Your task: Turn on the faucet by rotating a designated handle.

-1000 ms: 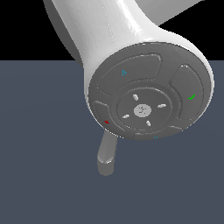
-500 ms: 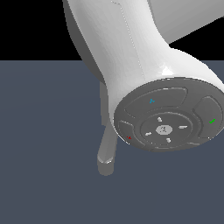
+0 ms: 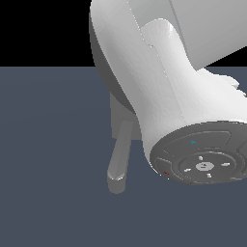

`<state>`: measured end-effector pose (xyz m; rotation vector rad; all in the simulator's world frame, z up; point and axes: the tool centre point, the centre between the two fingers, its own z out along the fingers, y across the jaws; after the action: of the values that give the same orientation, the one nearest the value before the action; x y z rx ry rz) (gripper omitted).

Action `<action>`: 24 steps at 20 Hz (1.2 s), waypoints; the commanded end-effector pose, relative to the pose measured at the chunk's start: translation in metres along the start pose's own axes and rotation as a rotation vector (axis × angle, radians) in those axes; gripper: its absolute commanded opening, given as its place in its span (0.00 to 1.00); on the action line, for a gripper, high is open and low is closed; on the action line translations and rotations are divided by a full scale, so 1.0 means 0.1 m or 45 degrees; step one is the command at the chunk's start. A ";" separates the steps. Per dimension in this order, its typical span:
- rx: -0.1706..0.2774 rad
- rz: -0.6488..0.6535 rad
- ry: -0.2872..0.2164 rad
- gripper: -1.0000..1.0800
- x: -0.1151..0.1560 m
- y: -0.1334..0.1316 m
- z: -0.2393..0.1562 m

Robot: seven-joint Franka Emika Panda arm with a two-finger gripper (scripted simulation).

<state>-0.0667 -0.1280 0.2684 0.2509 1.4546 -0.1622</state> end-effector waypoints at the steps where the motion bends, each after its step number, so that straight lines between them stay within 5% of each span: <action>1: -0.148 -0.081 0.105 0.00 0.18 0.15 -0.01; 9: -0.170 -0.103 0.126 0.00 0.31 0.04 0.00; 10: -0.100 -0.044 0.045 0.00 0.22 0.02 -0.01; 24: -0.134 -0.072 0.085 0.00 0.57 -0.08 -0.02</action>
<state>-0.0667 -0.1403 0.2214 0.1650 1.4972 -0.1449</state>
